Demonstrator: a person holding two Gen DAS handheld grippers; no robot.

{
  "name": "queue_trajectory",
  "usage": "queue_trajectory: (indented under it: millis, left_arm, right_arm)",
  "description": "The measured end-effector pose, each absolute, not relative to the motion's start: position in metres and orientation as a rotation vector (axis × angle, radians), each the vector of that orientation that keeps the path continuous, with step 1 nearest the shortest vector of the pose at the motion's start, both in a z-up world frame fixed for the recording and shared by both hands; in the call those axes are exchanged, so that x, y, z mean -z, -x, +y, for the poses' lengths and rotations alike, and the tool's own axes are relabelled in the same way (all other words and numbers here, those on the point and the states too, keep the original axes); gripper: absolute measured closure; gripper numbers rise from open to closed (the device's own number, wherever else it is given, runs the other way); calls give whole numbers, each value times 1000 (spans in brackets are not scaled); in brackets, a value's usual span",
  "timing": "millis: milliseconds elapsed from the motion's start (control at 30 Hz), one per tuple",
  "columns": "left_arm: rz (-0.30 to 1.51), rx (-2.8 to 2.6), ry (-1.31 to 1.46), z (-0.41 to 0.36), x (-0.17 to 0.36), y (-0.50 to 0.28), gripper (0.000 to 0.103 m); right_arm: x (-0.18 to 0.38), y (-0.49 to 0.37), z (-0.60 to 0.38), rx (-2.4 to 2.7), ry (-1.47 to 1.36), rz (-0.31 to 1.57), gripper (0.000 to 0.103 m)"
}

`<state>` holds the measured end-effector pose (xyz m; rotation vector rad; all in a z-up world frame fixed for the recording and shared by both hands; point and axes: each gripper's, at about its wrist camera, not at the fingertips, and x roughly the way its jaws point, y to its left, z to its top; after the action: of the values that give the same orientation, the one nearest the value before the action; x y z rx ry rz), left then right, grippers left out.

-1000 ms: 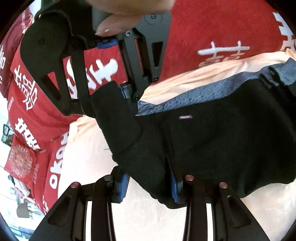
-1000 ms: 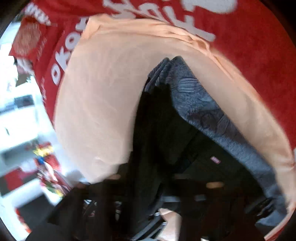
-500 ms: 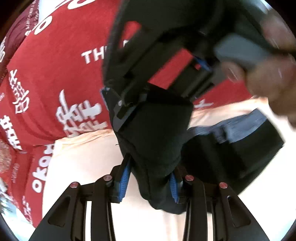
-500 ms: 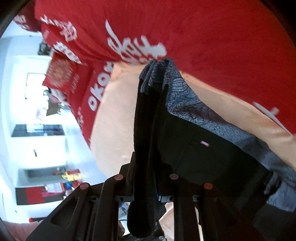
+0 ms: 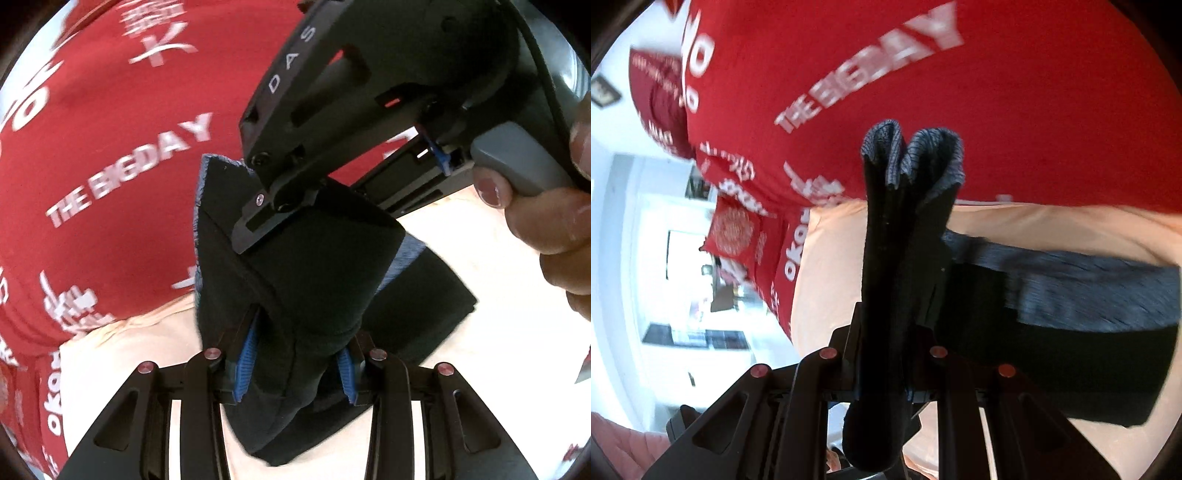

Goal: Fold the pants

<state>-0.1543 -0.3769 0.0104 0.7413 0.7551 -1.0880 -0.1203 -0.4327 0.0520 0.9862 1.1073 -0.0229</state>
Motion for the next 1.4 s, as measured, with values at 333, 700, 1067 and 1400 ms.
queue_trajectory:
  millis: [333, 700, 1067, 1400]
  left_arm:
    - [793, 1123, -892, -431, 42, 220, 65]
    - [892, 1142, -980, -432, 87, 233, 42]
    - [1060, 966, -677, -366, 48, 116, 35]
    - [1248, 983, -607, -391, 98, 94, 35]
  right_arm:
    - [-23, 231, -500, 119, -1085, 1046, 85]
    - [54, 283, -527, 236, -1131, 1116, 85]
    - [60, 307, -522, 285, -1231, 1086, 73]
    - [64, 309, -517, 319, -1264, 1068, 93]
